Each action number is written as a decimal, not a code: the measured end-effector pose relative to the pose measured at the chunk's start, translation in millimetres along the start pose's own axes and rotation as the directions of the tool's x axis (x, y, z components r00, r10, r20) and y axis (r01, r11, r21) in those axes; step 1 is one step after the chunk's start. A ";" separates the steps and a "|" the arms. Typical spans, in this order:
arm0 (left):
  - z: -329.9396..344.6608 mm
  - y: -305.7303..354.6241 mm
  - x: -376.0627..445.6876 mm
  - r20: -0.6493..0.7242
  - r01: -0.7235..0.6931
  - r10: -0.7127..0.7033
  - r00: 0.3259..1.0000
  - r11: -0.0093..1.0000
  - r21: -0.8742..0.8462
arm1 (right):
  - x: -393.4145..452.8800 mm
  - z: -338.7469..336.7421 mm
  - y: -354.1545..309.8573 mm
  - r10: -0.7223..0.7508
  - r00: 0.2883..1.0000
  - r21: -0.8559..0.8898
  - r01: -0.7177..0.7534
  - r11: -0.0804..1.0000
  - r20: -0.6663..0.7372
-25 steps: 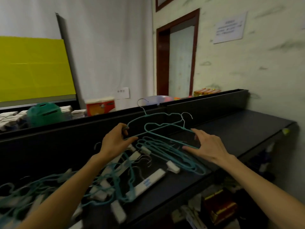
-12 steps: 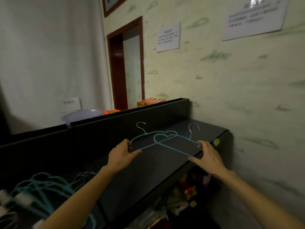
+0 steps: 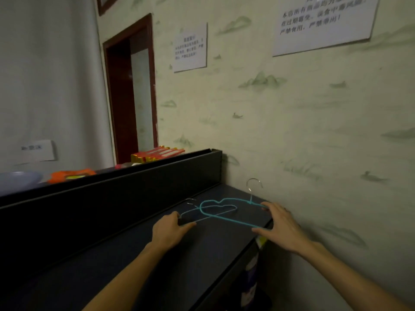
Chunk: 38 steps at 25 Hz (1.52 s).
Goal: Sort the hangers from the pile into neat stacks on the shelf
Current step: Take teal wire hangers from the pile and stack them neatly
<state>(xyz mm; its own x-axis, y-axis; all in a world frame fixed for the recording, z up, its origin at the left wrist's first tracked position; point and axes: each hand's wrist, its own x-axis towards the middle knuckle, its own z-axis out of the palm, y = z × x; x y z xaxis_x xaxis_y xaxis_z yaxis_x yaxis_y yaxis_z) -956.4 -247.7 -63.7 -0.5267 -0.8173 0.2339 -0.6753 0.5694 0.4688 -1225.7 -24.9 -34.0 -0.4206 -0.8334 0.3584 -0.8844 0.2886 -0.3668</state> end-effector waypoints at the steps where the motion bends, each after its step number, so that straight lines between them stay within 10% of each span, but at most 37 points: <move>1: 11.4 7.5 21.2 -0.013 0.015 -0.015 1.000 1.000 0.000 | 22.2 -2.2 11.5 -0.011 1.000 -0.005 0.011 1.000 0.020; 13: 82.9 53.6 115.9 -0.080 0.102 -0.086 0.993 0.969 0.223 | 236.1 46.7 90.5 -0.284 0.942 0.168 0.255 0.952 0.178; 24: 88.6 78.0 86.3 -0.137 0.357 -0.364 0.921 0.931 -0.079 | 310.0 112.1 106.2 -0.633 0.676 0.331 0.540 0.774 0.377; 38: 96.4 80.8 83.6 -0.212 0.344 -0.315 0.925 0.932 0.116 | 332.3 115.0 87.3 -0.596 0.496 0.230 0.614 0.755 0.632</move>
<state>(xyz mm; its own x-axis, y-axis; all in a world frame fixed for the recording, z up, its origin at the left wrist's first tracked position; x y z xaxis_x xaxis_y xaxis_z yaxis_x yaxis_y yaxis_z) -1104.8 -261.4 -88.3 -0.1652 -0.9543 0.2491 -0.8703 0.2599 0.4185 -1419.4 -330.8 -45.6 0.4462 -0.8829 -0.1462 -0.8794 -0.4022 -0.2547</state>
